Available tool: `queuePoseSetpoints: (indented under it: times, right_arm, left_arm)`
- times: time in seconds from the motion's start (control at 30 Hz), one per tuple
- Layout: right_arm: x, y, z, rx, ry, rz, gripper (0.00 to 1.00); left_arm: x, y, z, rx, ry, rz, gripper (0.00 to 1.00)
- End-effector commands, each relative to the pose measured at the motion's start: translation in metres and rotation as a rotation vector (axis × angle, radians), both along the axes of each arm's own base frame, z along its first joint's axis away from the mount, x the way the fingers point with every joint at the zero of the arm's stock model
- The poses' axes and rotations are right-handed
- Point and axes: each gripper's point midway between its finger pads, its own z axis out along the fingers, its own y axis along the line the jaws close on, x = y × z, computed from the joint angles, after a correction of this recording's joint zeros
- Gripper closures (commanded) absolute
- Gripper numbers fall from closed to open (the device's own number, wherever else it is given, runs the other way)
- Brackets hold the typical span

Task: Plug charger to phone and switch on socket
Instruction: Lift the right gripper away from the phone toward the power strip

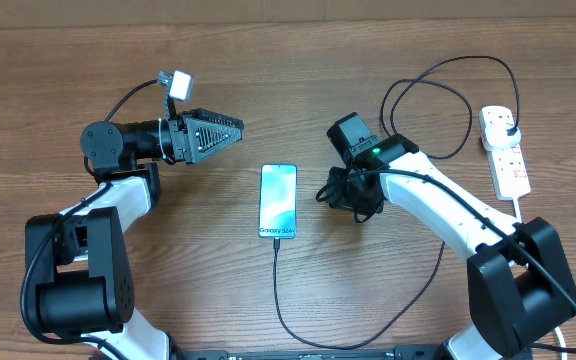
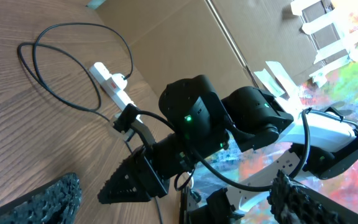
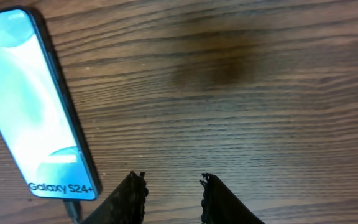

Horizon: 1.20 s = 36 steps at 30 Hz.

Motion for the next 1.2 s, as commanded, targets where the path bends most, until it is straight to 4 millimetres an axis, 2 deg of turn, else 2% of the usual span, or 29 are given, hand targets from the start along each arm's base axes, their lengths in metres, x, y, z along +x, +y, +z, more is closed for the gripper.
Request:
queuePoseSetpoints:
  times: [0.0, 0.07, 0.17, 0.27, 0.33, 0.6, 0.87, 1.17]
  right_arm:
    - [0.008, -0.004, 0.011, -0.016, -0.049, -0.008, 0.64]
    - [0.008, -0.005, 0.011, -0.018, -0.047, -0.008, 0.51]
    - [0.007, -0.005, 0.011, -0.02, -0.043, -0.008, 0.39]
    - [0.004, -0.006, 0.011, -0.025, -0.032, -0.008, 0.15]
    - [0.002, -0.007, 0.011, -0.029, -0.025, -0.008, 0.07]
    - [0.006, -0.016, 0.028, -0.04, -0.007, -0.033, 0.02]
    - [0.013, -0.026, 0.046, -0.049, -0.002, -0.063, 0.01]
    - [0.029, -0.049, 0.093, -0.172, -0.078, -0.09, 0.0]
  left_arm:
    - [-0.005, -0.001, 0.007, 0.014, -0.056, -0.016, 0.0]
    - [-0.005, -0.001, 0.007, 0.014, -0.056, -0.016, 0.01]
    - [-0.005, -0.001, 0.007, 0.014, -0.056, -0.016, 0.0]
    - [-0.005, -0.001, 0.007, 0.014, -0.056, -0.016, 0.0]
    - [-0.005, -0.001, 0.007, 0.014, -0.056, -0.016, 0.0]
    - [-0.005, -0.001, 0.007, 0.014, -0.056, -0.016, 0.0]
    - [-0.005, -0.001, 0.007, 0.014, -0.056, -0.016, 0.0]
    - [-0.005, -0.001, 0.007, 0.014, -0.056, -0.016, 0.01]
